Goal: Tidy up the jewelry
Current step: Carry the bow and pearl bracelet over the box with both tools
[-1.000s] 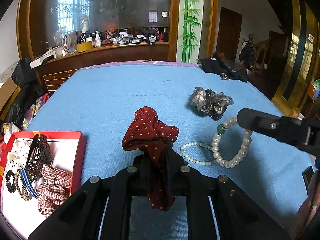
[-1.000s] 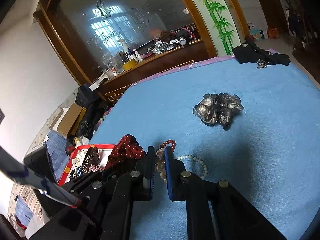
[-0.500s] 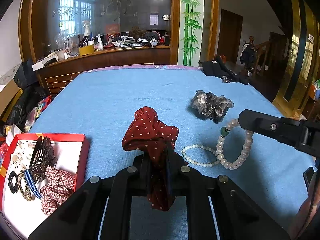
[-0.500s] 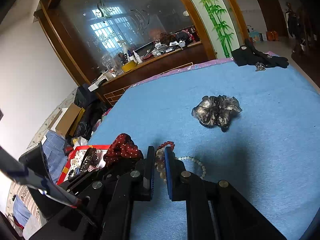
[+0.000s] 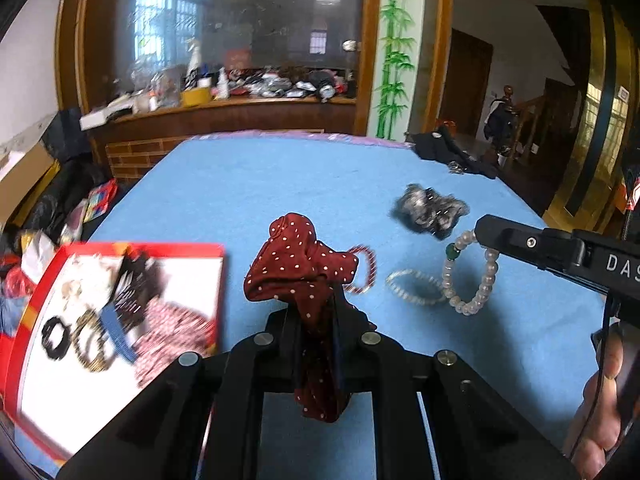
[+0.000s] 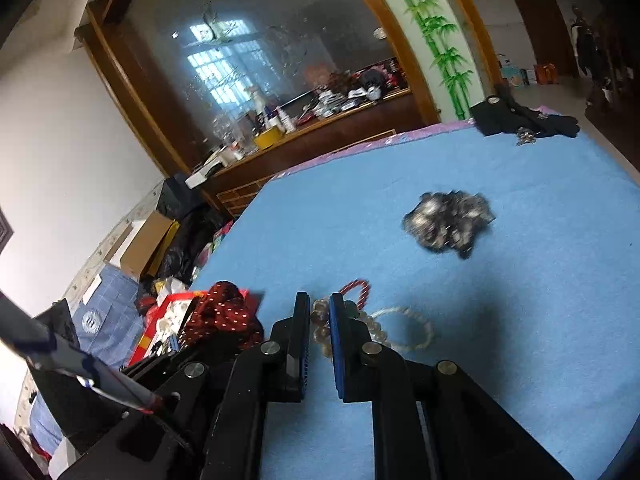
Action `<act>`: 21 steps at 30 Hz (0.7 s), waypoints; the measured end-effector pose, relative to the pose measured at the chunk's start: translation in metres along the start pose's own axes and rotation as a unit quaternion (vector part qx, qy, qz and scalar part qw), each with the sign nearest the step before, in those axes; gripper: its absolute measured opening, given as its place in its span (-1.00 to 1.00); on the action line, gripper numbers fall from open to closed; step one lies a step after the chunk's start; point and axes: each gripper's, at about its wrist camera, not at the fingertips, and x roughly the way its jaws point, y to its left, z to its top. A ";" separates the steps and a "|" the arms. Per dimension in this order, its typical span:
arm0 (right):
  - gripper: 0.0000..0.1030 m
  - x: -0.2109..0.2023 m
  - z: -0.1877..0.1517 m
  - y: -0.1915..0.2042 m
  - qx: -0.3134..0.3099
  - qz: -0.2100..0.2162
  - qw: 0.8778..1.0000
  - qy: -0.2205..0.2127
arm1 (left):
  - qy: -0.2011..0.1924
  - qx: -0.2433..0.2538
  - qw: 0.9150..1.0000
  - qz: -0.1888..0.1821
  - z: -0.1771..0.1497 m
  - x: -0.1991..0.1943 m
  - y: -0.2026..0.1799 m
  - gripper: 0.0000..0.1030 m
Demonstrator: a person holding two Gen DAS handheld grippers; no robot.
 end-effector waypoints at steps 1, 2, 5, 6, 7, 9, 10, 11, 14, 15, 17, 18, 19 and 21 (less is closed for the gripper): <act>-0.79 0.001 -0.002 0.007 -0.006 0.003 1.000 0.001 | 0.001 -0.007 1.000 -0.002 -0.003 -0.005 0.008 -0.79; -0.79 0.001 -0.006 0.017 -0.017 0.009 1.000 0.001 | 0.000 -0.012 1.000 0.000 -0.005 -0.011 0.017 -0.79; -0.79 0.003 -0.013 0.044 -0.028 0.037 0.999 0.003 | -0.008 -0.023 1.000 0.014 -0.010 -0.032 0.044 -0.78; -0.79 0.005 -0.016 0.052 -0.032 0.046 0.998 0.005 | -0.012 -0.027 0.999 0.020 -0.011 -0.039 0.054 -0.78; -0.78 0.008 -0.017 0.062 -0.038 0.055 0.998 0.008 | -0.014 -0.032 0.999 0.026 -0.013 -0.046 0.064 -0.78; -0.78 0.014 -0.023 0.083 -0.047 0.073 0.996 0.016 | -0.017 -0.041 0.998 0.040 -0.018 -0.059 0.086 -0.78; -0.78 0.016 -0.026 0.092 -0.051 0.083 0.995 0.020 | -0.019 -0.045 0.998 0.048 -0.021 -0.063 0.094 -0.78; -0.78 0.021 -0.029 0.106 -0.059 0.096 0.993 0.027 | -0.020 -0.050 0.997 0.057 -0.024 -0.068 0.104 -0.78; -0.78 0.033 -0.040 0.136 -0.075 0.119 0.989 0.045 | -0.018 -0.069 0.994 0.079 -0.034 -0.077 0.134 -0.78; -0.78 0.037 -0.043 0.144 -0.078 0.127 0.988 0.051 | -0.017 -0.076 0.993 0.090 -0.038 -0.079 0.146 -0.78; -0.78 0.046 -0.051 0.162 -0.086 0.138 0.985 0.064 | -0.014 -0.091 0.990 0.104 -0.045 -0.081 0.165 -0.78; -0.78 0.052 -0.055 0.171 -0.092 0.141 0.983 0.071 | -0.012 -0.096 0.989 0.111 -0.048 -0.081 0.174 -0.78; -0.78 0.057 -0.058 0.177 -0.095 0.143 0.982 0.077 | -0.009 -0.103 0.988 0.117 -0.052 -0.081 0.182 -0.78; -0.78 0.069 -0.067 0.191 -0.103 0.150 0.979 0.094 | -0.003 -0.115 0.986 0.123 -0.057 -0.079 0.198 -0.78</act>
